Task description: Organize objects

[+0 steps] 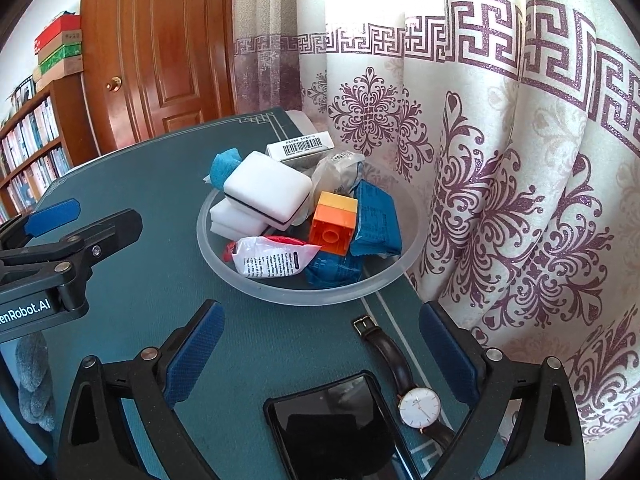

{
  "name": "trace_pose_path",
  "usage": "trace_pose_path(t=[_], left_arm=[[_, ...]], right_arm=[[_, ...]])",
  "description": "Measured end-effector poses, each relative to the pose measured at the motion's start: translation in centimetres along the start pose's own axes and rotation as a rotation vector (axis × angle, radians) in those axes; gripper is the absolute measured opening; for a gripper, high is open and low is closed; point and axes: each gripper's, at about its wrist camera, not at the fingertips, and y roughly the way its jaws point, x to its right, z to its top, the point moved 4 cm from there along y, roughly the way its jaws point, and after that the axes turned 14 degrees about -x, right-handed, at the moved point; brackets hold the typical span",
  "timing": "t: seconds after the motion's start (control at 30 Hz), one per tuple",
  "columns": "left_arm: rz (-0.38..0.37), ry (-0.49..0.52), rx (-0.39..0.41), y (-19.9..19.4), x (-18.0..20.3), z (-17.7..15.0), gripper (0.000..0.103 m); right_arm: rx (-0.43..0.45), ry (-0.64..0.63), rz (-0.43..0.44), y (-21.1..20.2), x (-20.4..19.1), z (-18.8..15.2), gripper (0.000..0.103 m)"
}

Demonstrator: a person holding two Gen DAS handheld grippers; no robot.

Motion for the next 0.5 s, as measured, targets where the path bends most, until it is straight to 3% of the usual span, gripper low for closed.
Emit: trace_pose_path(t=[0.5], left_arm=[[-0.04, -0.001, -0.024, 0.66, 0.41, -0.25, 0.103]], right_arm=[[-0.018, 0.001, -0.023, 0.85, 0.38, -0.15, 0.099]])
